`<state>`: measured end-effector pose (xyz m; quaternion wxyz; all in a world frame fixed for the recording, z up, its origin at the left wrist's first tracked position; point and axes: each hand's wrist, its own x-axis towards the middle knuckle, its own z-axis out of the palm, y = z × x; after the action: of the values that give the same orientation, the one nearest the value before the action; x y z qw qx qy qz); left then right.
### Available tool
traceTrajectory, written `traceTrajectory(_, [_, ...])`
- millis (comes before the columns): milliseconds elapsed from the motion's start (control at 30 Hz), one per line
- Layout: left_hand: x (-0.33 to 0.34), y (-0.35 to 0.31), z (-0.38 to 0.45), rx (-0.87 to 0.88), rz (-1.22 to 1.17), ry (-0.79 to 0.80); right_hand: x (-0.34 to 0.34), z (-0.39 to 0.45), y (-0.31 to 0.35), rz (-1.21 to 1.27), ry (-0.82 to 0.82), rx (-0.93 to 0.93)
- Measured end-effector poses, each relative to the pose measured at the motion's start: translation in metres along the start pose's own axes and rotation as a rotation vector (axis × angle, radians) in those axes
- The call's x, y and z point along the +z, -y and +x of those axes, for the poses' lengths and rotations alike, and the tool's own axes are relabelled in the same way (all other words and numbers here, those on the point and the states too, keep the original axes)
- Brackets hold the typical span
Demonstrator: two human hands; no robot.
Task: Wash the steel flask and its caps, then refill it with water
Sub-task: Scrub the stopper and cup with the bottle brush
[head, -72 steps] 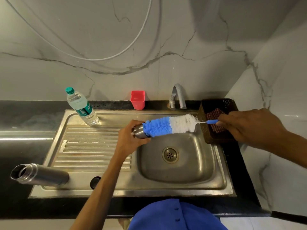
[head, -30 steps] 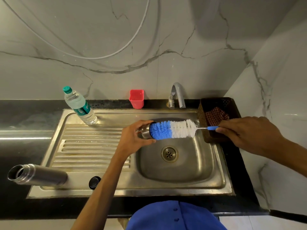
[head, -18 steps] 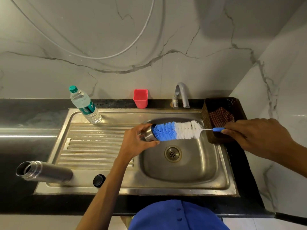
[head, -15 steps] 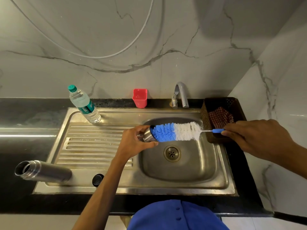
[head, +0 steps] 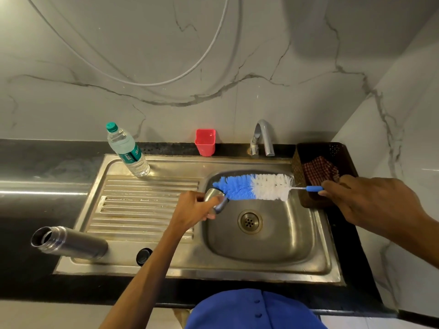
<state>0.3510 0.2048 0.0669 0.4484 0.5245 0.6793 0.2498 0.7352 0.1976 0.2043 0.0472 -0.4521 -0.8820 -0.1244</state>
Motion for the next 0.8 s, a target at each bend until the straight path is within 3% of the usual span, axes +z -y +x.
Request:
traceTrajectory(200, [0.001,0.001,0.001,0.061,0.006,0.028,0.008,-0.003,-0.005,-0.014,0.049,0.092])
traceTrajectory(333, [0.006,0.009,0.002,-0.076,-0.648,-0.001,0.005,-0.001,0.0,0.136,0.059,0.302])
traceTrajectory(400, [0.006,0.009,0.004,-0.113,-0.814,-0.035,0.009,0.0,0.009,0.211,0.074,0.381])
traceTrajectory(500, [0.011,0.001,0.0,-0.1,-0.882,0.012,0.023,0.006,0.039,0.375,0.148,0.417])
traceTrajectory(633, [0.02,-0.017,-0.009,-0.001,-0.79,0.12,0.044,0.018,0.08,0.536,0.203,0.473])
traceTrajectory(800, [-0.012,-0.006,-0.001,-0.102,-0.934,-0.173,0.043,0.018,0.084,0.583,0.177,0.508])
